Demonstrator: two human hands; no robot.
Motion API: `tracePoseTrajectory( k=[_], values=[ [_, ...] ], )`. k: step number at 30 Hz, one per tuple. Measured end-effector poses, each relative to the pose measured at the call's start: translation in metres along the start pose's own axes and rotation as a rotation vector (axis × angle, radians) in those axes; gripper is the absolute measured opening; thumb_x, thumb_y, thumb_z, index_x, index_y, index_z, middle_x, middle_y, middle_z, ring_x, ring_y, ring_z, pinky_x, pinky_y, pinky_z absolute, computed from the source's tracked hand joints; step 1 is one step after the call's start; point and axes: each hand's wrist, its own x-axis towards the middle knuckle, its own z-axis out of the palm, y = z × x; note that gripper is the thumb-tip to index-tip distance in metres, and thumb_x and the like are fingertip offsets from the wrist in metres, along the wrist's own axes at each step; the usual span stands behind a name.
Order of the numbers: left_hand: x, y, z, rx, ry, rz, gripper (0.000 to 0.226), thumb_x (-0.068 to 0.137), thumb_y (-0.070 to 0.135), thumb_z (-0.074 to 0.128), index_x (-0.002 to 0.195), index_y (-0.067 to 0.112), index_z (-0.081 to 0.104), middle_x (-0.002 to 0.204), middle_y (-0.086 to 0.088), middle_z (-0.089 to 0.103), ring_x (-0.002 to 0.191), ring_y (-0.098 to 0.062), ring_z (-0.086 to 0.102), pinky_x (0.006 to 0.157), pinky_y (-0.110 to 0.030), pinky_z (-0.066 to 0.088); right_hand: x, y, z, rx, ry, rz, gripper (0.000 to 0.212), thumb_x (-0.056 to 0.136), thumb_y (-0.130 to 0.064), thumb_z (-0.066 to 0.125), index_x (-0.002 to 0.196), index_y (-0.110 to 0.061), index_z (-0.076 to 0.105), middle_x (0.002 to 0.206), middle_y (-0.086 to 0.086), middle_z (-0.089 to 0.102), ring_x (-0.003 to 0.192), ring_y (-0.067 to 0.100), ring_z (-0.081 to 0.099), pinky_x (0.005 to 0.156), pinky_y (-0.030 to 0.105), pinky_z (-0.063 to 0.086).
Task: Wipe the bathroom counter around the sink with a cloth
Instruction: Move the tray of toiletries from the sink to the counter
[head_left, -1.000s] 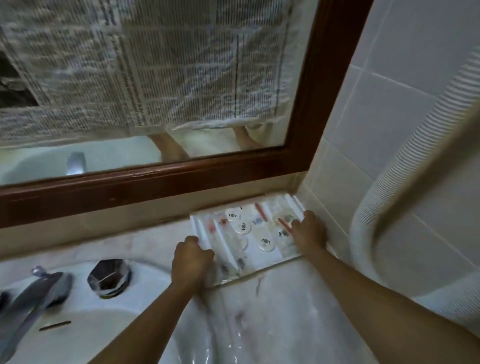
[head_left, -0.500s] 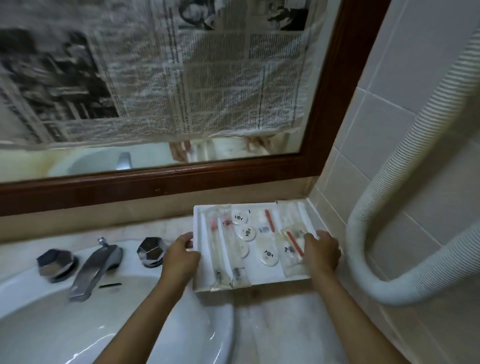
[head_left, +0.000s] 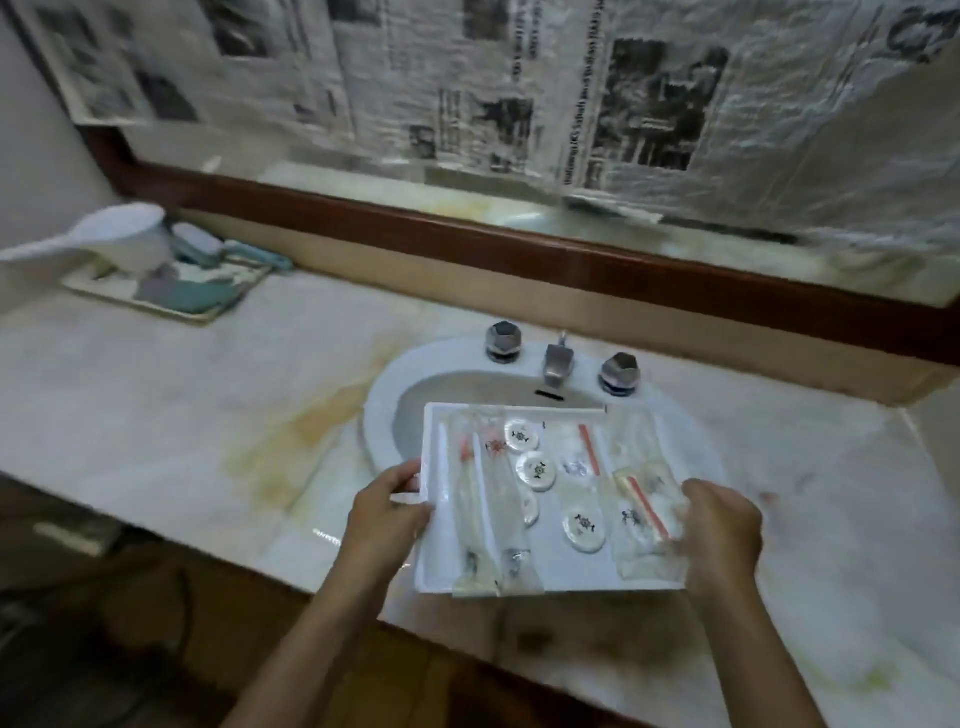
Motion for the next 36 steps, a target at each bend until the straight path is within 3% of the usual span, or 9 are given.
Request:
tracePoseTrajectory(
  k=[4,8,14,20,24,29,32,34,36],
  values=[
    [-0.026,-0.027,-0.103,-0.109,0.136,-0.044,0.042,0.080,-0.001,0.060,0.118,0.017,0.063,0.101,0.003,0.063,0.083,-0.017,0.067,0.061,-0.024,0.052,-0.074,0.006,0.072,-0.105,-0.114,-0.040,0.018,0.081,-0.010,0.052,0.064,-0.007,0.052,0.069,0.011,0.052,0.069,0.030,0.047,0.064,0.038,0.037],
    [-0.048,-0.046,-0.191,-0.196,0.264,-0.052,0.042,0.084,-0.013,0.055,0.115,0.014,0.061,0.102,-0.004,0.067,0.084,-0.014,0.068,0.054,-0.016,0.051,-0.139,0.004,0.141,-0.157,-0.231,-0.097,0.022,0.082,-0.011,0.052,0.060,-0.007,0.051,0.067,0.014,0.054,0.069,0.034,0.052,0.066,0.043,0.042],
    [-0.059,-0.071,-0.294,-0.290,0.467,-0.091,0.038,0.085,-0.010,0.058,0.111,0.018,0.064,0.100,-0.006,0.068,0.088,-0.018,0.067,0.065,-0.026,0.051,-0.216,-0.013,0.240,-0.156,-0.395,-0.130,0.017,0.080,-0.011,0.054,0.065,-0.005,0.053,0.070,0.013,0.053,0.067,0.028,0.047,0.063,0.037,0.036],
    [-0.031,-0.090,-0.381,-0.337,0.595,-0.131,0.036,0.085,-0.010,0.058,0.108,0.017,0.065,0.099,-0.006,0.070,0.091,-0.020,0.067,0.068,-0.029,0.051,-0.269,-0.026,0.345,-0.183,-0.519,-0.221,0.019,0.083,-0.006,0.055,0.087,0.011,0.059,0.082,0.024,0.053,0.075,0.036,0.049,0.068,0.038,0.040],
    [0.005,-0.096,-0.440,-0.350,0.675,-0.155,0.035,0.086,-0.010,0.057,0.095,0.022,0.064,0.091,-0.004,0.069,0.087,-0.018,0.066,0.069,-0.030,0.051,-0.294,-0.030,0.422,-0.229,-0.592,-0.239,0.012,0.082,-0.008,0.055,0.079,0.002,0.061,0.080,0.017,0.055,0.071,0.027,0.046,0.066,0.034,0.035],
    [0.068,-0.101,-0.506,-0.343,0.704,-0.210,0.037,0.086,-0.010,0.056,0.112,0.016,0.063,0.098,-0.007,0.070,0.094,-0.024,0.066,0.079,-0.039,0.055,-0.313,-0.040,0.519,-0.223,-0.644,-0.211,0.016,0.082,-0.008,0.055,0.084,0.008,0.059,0.072,0.011,0.051,0.066,0.026,0.043,0.057,0.033,0.032],
    [0.103,-0.101,-0.536,-0.352,0.744,-0.247,0.037,0.087,-0.010,0.053,0.107,0.021,0.062,0.096,-0.004,0.068,0.092,-0.021,0.065,0.073,-0.034,0.053,-0.321,-0.051,0.575,-0.219,-0.703,-0.196,0.014,0.083,-0.009,0.055,0.081,0.005,0.060,0.075,0.010,0.053,0.073,0.026,0.046,0.067,0.036,0.042],
    [0.127,-0.100,-0.556,-0.353,0.774,-0.280,0.038,0.088,-0.010,0.052,0.106,0.022,0.062,0.097,-0.004,0.068,0.092,-0.021,0.065,0.078,-0.037,0.055,-0.327,-0.060,0.611,-0.245,-0.745,-0.217,0.010,0.085,-0.009,0.055,0.079,-0.007,0.063,0.080,0.008,0.057,0.080,0.028,0.051,0.079,0.041,0.048],
    [0.149,-0.102,-0.574,-0.364,0.771,-0.316,0.038,0.087,-0.009,0.053,0.115,0.016,0.061,0.103,-0.006,0.069,0.096,-0.023,0.065,0.084,-0.043,0.056,-0.329,-0.066,0.645,-0.282,-0.775,-0.254,0.010,0.086,-0.010,0.055,0.082,-0.013,0.063,0.086,0.008,0.060,0.085,0.028,0.053,0.082,0.040,0.046]
  ],
)
